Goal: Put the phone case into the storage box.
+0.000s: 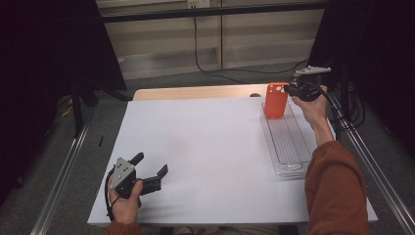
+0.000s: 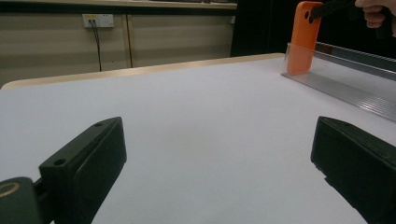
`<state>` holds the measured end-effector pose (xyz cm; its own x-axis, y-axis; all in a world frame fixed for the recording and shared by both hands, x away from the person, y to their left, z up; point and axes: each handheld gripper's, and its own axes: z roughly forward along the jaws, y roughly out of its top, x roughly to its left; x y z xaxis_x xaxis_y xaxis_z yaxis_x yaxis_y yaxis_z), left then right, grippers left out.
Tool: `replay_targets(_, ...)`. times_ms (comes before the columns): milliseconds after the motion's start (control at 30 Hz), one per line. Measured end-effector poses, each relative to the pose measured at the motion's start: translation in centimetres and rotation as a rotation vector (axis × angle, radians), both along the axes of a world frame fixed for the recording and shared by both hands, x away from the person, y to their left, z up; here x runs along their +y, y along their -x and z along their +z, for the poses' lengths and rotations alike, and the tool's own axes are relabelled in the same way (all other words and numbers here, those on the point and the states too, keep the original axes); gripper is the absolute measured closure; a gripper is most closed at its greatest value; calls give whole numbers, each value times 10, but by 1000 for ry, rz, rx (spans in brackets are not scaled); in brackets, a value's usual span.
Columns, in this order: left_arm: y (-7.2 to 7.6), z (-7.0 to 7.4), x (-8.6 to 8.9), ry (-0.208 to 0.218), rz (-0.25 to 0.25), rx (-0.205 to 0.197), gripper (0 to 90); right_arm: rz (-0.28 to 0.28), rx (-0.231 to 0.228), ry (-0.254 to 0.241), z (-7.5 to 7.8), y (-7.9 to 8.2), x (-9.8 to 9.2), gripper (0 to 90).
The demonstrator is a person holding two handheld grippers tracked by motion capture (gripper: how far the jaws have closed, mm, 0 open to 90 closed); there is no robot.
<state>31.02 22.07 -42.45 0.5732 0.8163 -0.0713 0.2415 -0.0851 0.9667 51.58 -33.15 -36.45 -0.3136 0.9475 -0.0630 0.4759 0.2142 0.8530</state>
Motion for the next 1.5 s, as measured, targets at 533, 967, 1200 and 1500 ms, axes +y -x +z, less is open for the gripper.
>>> replay_targets(533,0,0,2,-4,6,1,34,-22,-5,-21,-2,-2,0,767)
replay_targets(967,0,0,2,-6,7,-3,34,-41,-13,-53,-1,0,-6,681)
replay_targets(1200,0,1,2,7,11,-7,34,-46,-12,-57,-2,2,-5,605)
replay_targets(1500,0,2,3,13,24,-14,34,-66,-10,-70,-1,5,-3,466)
